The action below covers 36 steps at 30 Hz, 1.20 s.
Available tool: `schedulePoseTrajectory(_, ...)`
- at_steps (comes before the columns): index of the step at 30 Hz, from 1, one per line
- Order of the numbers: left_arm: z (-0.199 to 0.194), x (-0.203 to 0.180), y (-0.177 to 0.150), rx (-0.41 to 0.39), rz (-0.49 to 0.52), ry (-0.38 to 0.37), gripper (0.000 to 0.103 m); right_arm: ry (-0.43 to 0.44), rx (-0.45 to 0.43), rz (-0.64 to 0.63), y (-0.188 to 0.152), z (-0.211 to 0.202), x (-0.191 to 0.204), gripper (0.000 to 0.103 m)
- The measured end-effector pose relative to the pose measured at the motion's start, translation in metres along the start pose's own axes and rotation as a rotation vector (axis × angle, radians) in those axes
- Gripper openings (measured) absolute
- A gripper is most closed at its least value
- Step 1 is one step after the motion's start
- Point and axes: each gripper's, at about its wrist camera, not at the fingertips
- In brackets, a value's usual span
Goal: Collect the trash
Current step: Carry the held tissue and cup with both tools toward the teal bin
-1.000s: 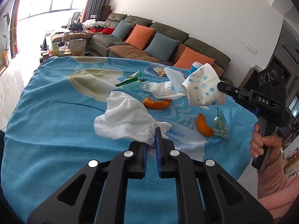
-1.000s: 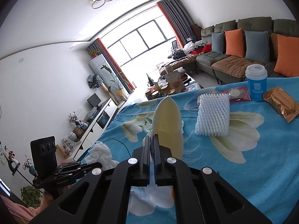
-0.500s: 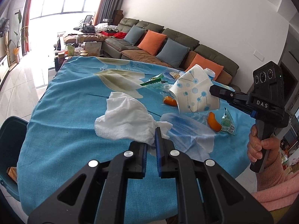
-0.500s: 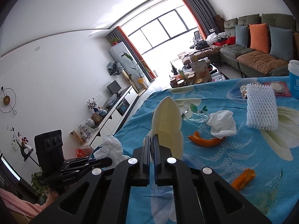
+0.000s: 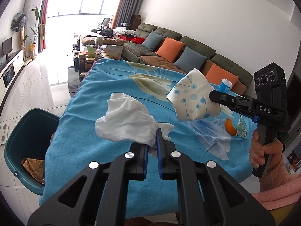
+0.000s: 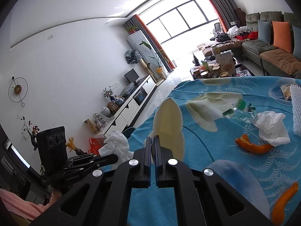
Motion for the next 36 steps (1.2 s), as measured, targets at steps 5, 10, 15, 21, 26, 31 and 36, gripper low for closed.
schedulePoseTrajectory(5,-0.017,0.023,-0.006,-0.018,-0.036,0.038,0.009,0.035,0.033,-0.031,0.012,0.025,0.012,0.002)
schedulePoseTrajectory(10,-0.032,0.049,-0.009,-0.033,-0.073,0.077,0.009,0.060,0.060,-0.067,0.020,0.043,0.028,0.002)
schedulePoseTrajectory(15,-0.046,0.071,-0.011,-0.046,-0.112,0.112,0.009,0.079,0.084,-0.100,0.027,0.060,0.043,0.002)
schedulePoseTrajectory(21,-0.053,0.092,-0.011,-0.061,-0.146,0.166,0.009,0.102,0.119,-0.135,0.032,0.083,0.059,0.002)
schedulePoseTrajectory(26,-0.061,0.111,-0.011,-0.069,-0.176,0.212,0.009,0.117,0.142,-0.165,0.038,0.101,0.075,0.002)
schedulePoseTrajectory(31,-0.065,0.131,-0.011,-0.069,-0.211,0.243,0.009,0.124,0.163,-0.179,0.044,0.117,0.086,0.002)
schedulePoseTrajectory(36,-0.062,0.151,-0.013,-0.054,-0.249,0.259,0.009,0.128,0.179,-0.191,0.050,0.134,0.097,0.002)
Point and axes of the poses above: each gripper's, at about its wrist camera, not at the fingertips, and z roughly the way its jaws point, x to its left, y to its top, and after that the axes turned 13 degrees about x, right-handed
